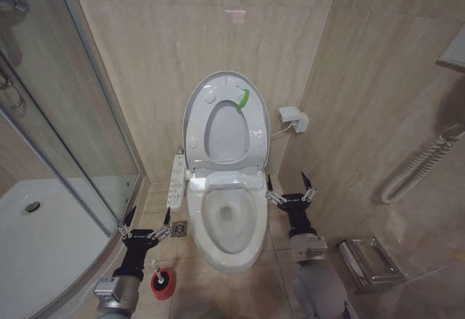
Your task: Open the toilet lid, clean the toilet bowl with a toilet brush, close the toilet lid, and flush.
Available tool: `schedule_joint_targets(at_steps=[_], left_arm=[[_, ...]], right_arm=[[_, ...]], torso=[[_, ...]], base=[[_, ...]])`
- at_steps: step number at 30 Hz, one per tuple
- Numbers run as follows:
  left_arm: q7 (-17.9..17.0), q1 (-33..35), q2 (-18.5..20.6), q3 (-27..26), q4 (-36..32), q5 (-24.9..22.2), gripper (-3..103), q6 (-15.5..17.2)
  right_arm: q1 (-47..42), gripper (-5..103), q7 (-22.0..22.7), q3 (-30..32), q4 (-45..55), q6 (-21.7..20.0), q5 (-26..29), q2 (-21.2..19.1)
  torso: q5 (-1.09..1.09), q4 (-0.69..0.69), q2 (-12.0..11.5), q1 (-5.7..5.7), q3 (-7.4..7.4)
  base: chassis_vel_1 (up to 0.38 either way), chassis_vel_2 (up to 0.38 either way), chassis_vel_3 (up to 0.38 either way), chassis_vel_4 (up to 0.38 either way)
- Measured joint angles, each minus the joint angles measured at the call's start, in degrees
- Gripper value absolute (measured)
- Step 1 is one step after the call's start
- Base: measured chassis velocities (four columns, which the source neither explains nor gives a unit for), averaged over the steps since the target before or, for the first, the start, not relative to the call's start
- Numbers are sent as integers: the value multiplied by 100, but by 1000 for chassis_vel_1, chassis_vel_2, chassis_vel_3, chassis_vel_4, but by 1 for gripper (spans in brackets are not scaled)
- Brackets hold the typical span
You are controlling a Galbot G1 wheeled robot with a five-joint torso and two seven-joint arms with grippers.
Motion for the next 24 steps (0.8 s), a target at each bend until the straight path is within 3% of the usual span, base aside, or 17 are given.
schedule_joint_targets(at_steps=[24], left_arm=[[0, 0, 0, 0, 0, 0, 100, 0]], right_arm=[[0, 100, 0, 0, 0, 0, 0, 0]], torso=[[0, 0, 0, 0, 0]], base=[[0, 0, 0, 0]])
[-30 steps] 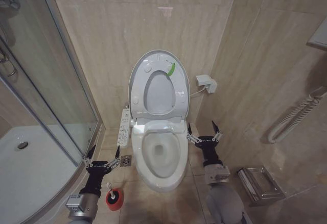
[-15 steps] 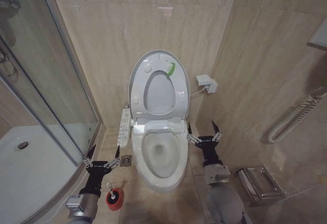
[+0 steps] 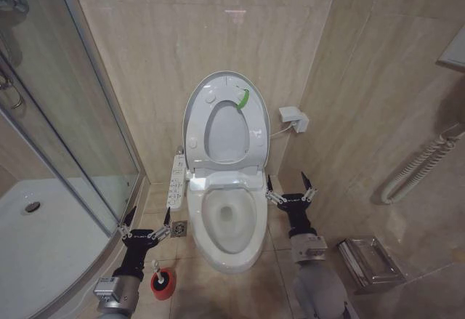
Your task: Open the toilet lid, clean the toilet bowl with a toilet brush, close the toilet lid, and flush.
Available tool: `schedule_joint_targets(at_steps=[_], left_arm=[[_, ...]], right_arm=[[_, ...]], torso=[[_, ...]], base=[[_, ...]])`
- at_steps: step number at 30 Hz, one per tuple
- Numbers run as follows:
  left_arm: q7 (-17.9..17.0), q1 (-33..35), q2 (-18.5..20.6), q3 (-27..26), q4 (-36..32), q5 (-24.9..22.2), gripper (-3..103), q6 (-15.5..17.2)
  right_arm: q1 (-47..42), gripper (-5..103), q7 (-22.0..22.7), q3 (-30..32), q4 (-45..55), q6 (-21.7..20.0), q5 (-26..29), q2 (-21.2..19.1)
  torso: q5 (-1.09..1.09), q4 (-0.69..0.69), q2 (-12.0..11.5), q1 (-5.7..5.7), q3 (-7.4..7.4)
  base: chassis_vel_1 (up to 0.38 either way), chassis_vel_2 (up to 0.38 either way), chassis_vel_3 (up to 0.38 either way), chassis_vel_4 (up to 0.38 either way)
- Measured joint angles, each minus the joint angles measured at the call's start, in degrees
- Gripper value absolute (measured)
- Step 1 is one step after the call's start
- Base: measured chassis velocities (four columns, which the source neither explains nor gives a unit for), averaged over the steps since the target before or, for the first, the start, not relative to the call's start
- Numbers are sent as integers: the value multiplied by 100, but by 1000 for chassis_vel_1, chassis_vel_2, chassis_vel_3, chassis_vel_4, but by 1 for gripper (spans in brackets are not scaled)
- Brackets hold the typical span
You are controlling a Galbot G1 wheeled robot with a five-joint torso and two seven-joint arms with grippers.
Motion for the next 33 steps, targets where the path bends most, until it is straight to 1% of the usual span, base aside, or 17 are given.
schedule_joint_targets(at_steps=[33], left_arm=[[0, 0, 0, 0, 0, 0, 100, 0]], right_arm=[[0, 100, 0, 0, 0, 0, 0, 0]], torso=[[0, 0, 0, 0, 0]], base=[[0, 0, 0, 0]])
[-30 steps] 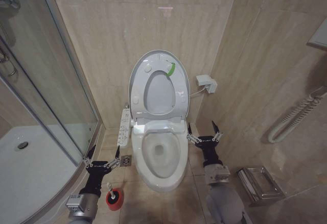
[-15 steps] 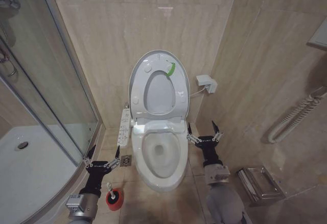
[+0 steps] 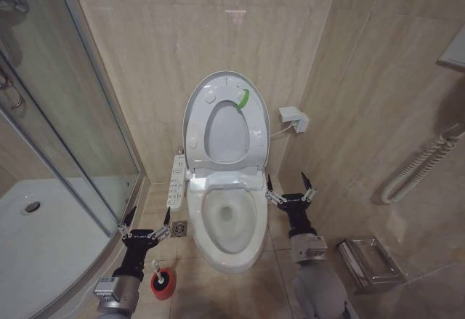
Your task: Open the toilet lid, clean the toilet bowl with a toilet brush, close the toilet lid, and flush.
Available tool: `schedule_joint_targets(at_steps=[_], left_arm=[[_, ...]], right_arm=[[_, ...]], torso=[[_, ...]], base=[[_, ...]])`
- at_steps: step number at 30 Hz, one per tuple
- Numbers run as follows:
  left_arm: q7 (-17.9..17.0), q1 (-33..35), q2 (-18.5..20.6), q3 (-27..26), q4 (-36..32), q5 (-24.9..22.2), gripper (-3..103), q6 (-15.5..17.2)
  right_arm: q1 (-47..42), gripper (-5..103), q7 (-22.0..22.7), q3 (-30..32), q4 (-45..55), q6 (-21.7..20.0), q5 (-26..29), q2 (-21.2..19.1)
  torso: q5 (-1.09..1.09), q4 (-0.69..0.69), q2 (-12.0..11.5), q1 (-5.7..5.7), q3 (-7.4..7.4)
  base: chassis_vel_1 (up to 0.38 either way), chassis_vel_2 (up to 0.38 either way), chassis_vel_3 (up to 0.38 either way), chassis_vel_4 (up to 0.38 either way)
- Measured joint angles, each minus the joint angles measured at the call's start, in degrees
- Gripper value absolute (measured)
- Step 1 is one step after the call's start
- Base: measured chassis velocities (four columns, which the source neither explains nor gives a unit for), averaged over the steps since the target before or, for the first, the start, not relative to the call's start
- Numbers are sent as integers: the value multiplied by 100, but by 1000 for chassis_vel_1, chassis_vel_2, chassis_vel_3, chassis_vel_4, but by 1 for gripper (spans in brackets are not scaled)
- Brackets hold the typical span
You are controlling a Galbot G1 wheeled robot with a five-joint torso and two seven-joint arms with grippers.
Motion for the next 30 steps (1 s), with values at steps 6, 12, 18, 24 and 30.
schedule_joint_targets(at_steps=[6, 12, 18, 24, 30], left_arm=[[0, 0, 0, 0, 0, 0, 100, 0], [0, 0, 0, 0, 0, 0, 100, 0], [0, 0, 0, 0, 0, 0, 100, 0], [0, 0, 0, 0, 0, 0, 100, 0], [0, 0, 0, 0, 0, 0, 100, 0]], right_arm=[[0, 100, 0, 0, 0, 0, 0, 0], [0, 100, 0, 0, 0, 0, 0, 0], [0, 100, 0, 0, 0, 0, 0, 0], [0, 100, 0, 0, 0, 0, 0, 0], [0, 100, 0, 0, 0, 0, 0, 0]], torso=[[0, 0, 0, 0, 0], [0, 0, 0, 0, 0], [0, 0, 0, 0, 0], [0, 0, 0, 0, 0], [0, 0, 0, 0, 0]], base=[[0, 0, 0, 0], [0, 0, 0, 0], [0, 0, 0, 0], [0, 0, 0, 0], [0, 0, 0, 0]])
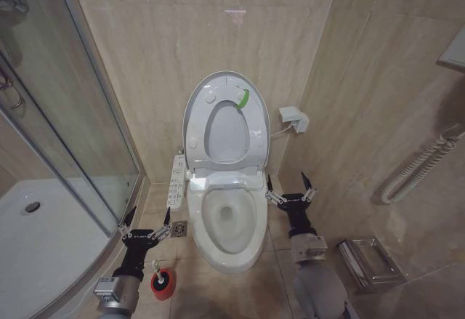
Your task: Open the toilet lid, clean the toilet bowl with a toilet brush, close the toilet lid, and flush.
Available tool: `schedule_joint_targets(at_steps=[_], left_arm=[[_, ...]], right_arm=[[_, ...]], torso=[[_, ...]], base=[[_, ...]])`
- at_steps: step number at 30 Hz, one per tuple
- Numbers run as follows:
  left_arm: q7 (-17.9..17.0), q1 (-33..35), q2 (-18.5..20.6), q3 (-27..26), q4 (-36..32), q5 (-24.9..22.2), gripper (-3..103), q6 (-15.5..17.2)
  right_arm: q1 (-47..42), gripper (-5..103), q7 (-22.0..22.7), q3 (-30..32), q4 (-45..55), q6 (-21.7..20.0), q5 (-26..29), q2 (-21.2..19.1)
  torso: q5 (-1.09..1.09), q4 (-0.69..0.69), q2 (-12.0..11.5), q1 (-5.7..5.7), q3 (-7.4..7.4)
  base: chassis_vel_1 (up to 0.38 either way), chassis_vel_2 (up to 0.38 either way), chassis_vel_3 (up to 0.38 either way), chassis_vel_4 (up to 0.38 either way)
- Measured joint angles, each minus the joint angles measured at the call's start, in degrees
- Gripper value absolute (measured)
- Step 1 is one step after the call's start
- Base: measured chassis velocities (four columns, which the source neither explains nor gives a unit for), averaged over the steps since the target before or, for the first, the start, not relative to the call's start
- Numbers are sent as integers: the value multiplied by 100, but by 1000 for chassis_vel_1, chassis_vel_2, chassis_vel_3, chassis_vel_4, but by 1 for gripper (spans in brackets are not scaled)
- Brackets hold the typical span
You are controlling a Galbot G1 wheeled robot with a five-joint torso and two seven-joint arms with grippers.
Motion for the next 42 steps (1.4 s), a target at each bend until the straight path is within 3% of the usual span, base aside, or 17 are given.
schedule_joint_targets(at_steps=[42], left_arm=[[0, 0, 0, 0, 0, 0, 100, 0]], right_arm=[[0, 100, 0, 0, 0, 0, 0, 0]], torso=[[0, 0, 0, 0, 0]], base=[[0, 0, 0, 0]])
